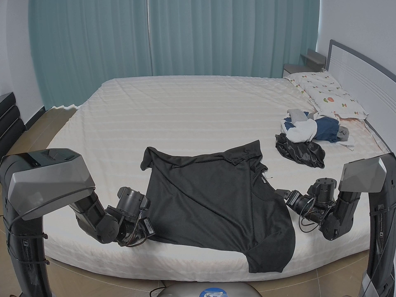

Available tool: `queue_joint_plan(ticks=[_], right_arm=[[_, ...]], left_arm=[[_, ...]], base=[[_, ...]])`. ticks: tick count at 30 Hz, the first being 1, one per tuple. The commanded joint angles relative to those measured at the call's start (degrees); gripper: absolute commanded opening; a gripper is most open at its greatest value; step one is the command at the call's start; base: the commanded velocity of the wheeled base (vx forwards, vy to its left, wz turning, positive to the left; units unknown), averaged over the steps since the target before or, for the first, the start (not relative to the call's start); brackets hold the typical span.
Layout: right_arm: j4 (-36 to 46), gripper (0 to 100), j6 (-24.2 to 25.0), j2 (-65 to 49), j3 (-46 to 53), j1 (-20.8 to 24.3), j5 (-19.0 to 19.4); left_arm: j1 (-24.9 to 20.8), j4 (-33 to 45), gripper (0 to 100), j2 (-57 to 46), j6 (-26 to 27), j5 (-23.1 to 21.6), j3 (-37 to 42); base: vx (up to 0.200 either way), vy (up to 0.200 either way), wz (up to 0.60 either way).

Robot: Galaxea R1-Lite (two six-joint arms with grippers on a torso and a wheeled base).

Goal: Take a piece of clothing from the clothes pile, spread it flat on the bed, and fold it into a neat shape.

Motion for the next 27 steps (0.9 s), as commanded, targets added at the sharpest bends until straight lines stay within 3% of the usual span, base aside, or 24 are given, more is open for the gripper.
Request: queue_joint_plan(ticks=[1, 7, 8, 10, 21, 22, 27], right_arm=[[0.3, 100, -2.5, 0.2, 1.9, -0.5, 0.1], [0.5, 100, -6.1, 0.4, 3.8, -0.6, 0.7], [1.1, 100, -8.2, 0.4, 5.5, -0.5, 2.3], [1.1, 100, -9.0, 0.4, 6.6, -0.3, 3.6], [1.0, 100, -12.2, 2.3, 7.8, 0.7, 4.6], [1.0, 0, -12.3, 2.3, 7.9, 0.7, 4.6], [1.1, 0, -13.1, 1.4, 8.9, 0.9, 4.5]], left_arm=[[-0.1, 3.2, 0, -1.7, 0.8, 1.0, 0.0], [0.4, 9.4, 0, -5.1, 2.7, 1.0, 0.2], [0.7, 15.2, 0, -7.8, 4.4, 1.0, 0.2], [0.8, 17.5, 0, -8.8, 4.9, 1.0, 0.2], [1.4, 18.6, 0, -6.8, 5.1, 0.9, 0.2], [1.5, 18.6, 0, -6.7, 5.1, 0.9, 0.2], [1.5, 18.6, 0, -6.7, 5.2, 0.9, 0.2]], base=[[0.000, 0.000, 0.00], [0.000, 0.000, 0.00], [0.000, 0.000, 0.00], [0.000, 0.000, 0.00], [0.000, 0.000, 0.00], [0.000, 0.000, 0.00], [0.000, 0.000, 0.00]])
